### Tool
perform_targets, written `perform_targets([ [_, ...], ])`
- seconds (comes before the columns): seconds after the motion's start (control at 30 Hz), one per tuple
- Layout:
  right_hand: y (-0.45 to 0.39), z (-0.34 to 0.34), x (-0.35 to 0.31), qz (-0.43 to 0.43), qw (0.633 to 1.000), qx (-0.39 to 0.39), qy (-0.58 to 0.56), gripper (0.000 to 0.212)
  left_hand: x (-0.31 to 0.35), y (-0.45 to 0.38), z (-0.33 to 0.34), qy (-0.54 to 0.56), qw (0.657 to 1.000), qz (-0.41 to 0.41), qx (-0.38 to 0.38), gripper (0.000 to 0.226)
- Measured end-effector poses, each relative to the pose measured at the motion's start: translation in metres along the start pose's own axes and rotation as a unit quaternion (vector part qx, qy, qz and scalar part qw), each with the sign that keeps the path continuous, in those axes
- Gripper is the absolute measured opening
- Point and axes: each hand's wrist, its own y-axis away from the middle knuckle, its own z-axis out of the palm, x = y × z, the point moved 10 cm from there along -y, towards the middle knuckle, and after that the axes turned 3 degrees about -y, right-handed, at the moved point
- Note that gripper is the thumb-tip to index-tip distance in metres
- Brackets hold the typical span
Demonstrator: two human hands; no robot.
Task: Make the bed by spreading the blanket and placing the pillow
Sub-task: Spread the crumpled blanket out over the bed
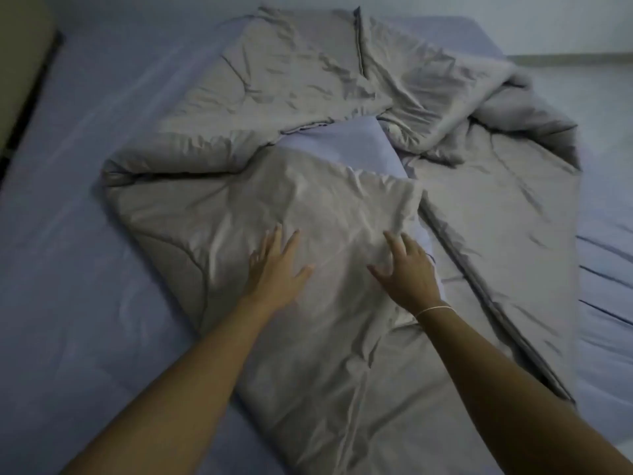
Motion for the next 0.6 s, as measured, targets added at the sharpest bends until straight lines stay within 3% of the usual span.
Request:
perform_targets([
  [0.2,-0.054,0.061,0.022,-0.007,0.997,0.047,0.056,0.087,-0.015,-0.064,0.058,0.023,0.996,-0.076,0.035,0.088],
  [0.33,-0.062,0.103,0.030,-0.020,0.987,0.115,0.113,0.079,-0.032,-0.074,0.098,0.040,0.995,-0.056,0.078,0.076],
  [0.47,-0.070,0.106,-0.002,-0.109,0.977,0.159,0.094,0.057,-0.030,-0.073,0.095,0.105,0.984,-0.014,0.141,0.060],
  [0.6,-0.047,0.091,-0.044,-0.185,0.965,0.181,-0.046,0.031,-0.030,-0.051,0.068,0.129,0.977,0.016,0.172,0.047],
])
